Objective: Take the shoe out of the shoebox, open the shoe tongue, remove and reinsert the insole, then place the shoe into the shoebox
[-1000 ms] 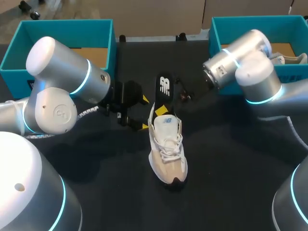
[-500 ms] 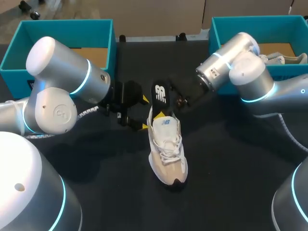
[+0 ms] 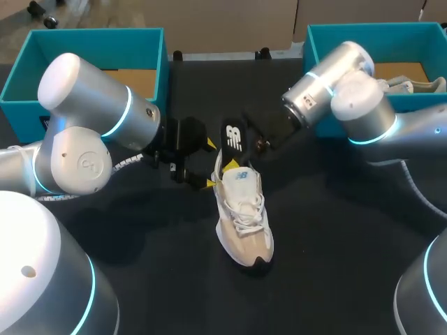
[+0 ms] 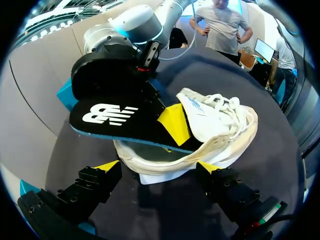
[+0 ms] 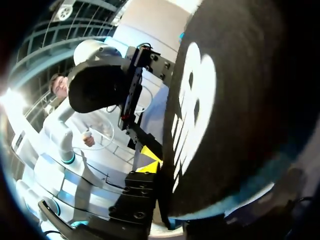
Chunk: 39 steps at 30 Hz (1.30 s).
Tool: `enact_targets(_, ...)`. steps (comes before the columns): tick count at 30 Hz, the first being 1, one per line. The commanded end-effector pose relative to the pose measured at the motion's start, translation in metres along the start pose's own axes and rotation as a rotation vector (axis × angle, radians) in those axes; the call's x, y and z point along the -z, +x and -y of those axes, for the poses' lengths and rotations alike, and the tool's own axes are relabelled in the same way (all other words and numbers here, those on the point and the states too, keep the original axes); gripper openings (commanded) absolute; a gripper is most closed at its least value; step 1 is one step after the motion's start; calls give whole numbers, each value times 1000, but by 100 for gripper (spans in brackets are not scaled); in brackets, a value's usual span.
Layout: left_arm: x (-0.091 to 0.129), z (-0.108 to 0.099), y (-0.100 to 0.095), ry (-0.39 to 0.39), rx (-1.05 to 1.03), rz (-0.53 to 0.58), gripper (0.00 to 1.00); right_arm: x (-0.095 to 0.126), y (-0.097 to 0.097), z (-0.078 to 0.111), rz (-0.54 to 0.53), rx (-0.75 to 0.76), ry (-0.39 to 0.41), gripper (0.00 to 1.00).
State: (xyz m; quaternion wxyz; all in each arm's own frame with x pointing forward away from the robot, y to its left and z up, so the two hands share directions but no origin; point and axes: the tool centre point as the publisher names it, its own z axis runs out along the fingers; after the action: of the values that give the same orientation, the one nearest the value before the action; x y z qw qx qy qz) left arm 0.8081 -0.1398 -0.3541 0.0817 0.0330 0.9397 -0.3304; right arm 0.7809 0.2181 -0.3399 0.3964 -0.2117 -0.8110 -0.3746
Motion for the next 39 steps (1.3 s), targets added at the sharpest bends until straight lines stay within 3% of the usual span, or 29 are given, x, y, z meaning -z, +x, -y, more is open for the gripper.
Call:
enact_targets(1,-2,0,0,-1,0,2,100,9,10,-2,32,4,5,26)
enact_targets(12,-2,0,0,-1,0,2,100,23,0,-3,54,16,9,26)
enact_targets(15,-2,0,0,-1,0,2,100,26,-7,-4,49,16,19,11)
enact_targets(16,-2,0,0,-1,0,2,100,26,-8,-6,48,17,27,1)
enact_targets(17,-2,0,0,-1,0,2,100,27,-9,-7,48,17,34,0)
enact_targets(23,-2,0,0,-1,0,2,100,21,-9,-7,32,5,72,0)
enact_targets(30,-2,0,0,-1,0,2,100,4,-9,6,-18,-59,113,0)
enact_targets(39,-2,0,0,-1,0,2,100,-2,-4,18,-29,-99,108,0)
